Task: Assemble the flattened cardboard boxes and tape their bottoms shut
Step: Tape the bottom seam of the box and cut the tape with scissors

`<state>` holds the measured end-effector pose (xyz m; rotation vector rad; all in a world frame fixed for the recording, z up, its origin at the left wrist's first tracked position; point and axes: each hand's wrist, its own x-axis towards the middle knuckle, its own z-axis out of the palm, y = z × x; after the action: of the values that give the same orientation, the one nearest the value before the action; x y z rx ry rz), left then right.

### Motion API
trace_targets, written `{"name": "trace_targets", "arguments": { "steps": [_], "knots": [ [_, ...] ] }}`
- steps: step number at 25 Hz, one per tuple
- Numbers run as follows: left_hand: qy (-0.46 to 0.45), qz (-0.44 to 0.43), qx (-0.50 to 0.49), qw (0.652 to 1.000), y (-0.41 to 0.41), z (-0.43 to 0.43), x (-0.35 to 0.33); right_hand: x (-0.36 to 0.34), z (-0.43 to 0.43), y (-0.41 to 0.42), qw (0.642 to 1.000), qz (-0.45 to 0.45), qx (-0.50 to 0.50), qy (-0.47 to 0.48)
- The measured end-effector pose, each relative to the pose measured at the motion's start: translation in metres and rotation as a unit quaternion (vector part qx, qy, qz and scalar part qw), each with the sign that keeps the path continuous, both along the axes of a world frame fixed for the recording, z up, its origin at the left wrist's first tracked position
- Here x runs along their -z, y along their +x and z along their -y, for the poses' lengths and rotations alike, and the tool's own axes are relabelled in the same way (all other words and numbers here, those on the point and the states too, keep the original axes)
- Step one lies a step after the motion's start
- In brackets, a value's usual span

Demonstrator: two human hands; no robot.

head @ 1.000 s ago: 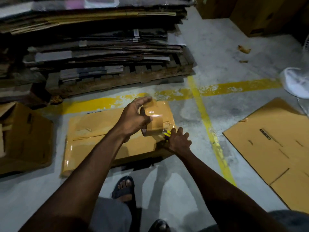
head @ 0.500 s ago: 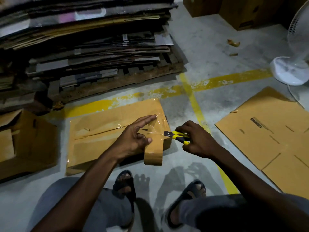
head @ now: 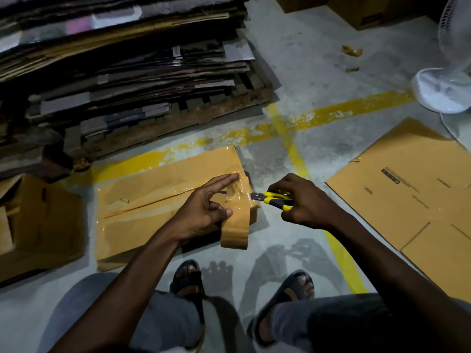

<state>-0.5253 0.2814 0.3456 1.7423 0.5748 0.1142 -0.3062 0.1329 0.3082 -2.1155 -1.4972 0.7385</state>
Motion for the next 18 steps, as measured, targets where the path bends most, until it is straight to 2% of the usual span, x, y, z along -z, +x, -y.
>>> {"name": "trace_targets", "arguments": {
  "steps": [3,8,10,14,18],
  "knots": [
    [-0.005,0.000,-0.007,1.000,-0.005,-0.004,0.000,0.000,-0.002,0.001,1.000,0.014,-0.003,-0.014],
    [-0.013,-0.022,-0.028,0.999,-0.011,-0.010,0.001,-0.005,-0.005,-0.004,0.999,-0.030,-0.019,0.020],
    [0.018,-0.046,-0.025,0.998,-0.011,-0.012,0.007,-0.004,-0.007,-0.004,0.999,-0.022,-0.014,0.029],
    [0.140,-0.114,-0.011,0.984,-0.007,-0.009,0.016,0.001,-0.009,-0.004,0.999,0.007,-0.021,0.028],
    [0.164,-0.163,0.003,0.973,0.001,-0.006,0.020,0.006,-0.008,-0.004,0.997,0.060,-0.040,0.025]
  ]
}}
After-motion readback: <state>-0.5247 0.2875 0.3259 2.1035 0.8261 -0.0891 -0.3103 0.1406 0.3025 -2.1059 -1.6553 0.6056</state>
